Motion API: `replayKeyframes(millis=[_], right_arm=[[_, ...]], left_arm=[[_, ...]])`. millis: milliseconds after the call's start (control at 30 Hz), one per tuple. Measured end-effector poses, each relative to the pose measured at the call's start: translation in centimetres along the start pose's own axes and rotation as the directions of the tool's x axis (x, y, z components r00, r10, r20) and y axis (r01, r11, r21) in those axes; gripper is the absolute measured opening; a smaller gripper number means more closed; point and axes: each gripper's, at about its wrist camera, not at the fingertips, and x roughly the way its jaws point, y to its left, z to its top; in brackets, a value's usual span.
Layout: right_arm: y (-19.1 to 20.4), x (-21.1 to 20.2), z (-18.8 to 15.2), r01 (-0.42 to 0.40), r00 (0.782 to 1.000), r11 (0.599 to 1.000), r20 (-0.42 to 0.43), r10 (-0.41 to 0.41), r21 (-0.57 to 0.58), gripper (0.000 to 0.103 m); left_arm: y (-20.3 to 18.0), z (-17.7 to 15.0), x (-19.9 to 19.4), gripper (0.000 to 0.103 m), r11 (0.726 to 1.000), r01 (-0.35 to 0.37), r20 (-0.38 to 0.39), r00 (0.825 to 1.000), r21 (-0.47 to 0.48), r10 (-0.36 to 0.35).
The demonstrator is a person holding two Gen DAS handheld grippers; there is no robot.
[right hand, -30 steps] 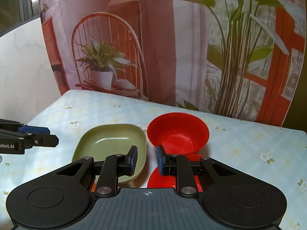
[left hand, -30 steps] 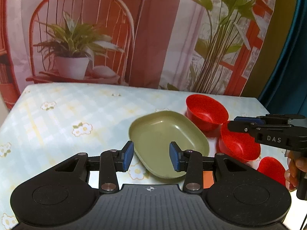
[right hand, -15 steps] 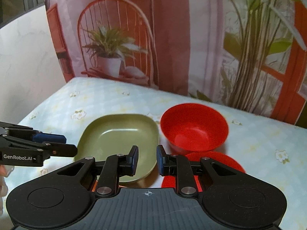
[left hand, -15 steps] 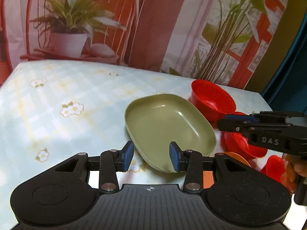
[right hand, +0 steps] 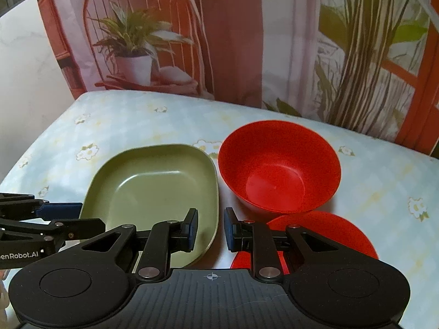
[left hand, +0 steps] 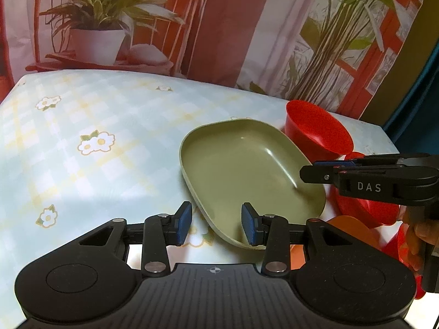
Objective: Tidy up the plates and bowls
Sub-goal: 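Close the left gripper on the green plate rim and lift it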
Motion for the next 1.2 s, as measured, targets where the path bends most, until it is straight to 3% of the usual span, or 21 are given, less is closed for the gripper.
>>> replayKeyframes(millis=[100, 433, 1200], right_arm=[[0.1, 0.4, 0.0, -0.010, 1.000, 1.000, -0.014, 0.010, -0.003, 0.020], [0.0, 0.2, -0.1, -0.011, 1.000, 1.000, -0.010, 0.011, 0.005, 0.011], [2.0, -5.1, 0.0, -0.040, 0.996, 0.999, 0.080, 0.042, -0.029, 0.010]], left_arm=[[0.0, 0.0, 0.2, 0.030, 1.000, 0.003, -0.007, 1.000, 0.005, -0.003], [0.0, 0.0, -0.1, 0.029, 1.000, -0.014, 0.001, 1.000, 0.004, 0.014], [-1.3, 0.0, -6.5, 0.029, 0.998, -0.034, 0.094, 0.995, 0.044, 0.030]])
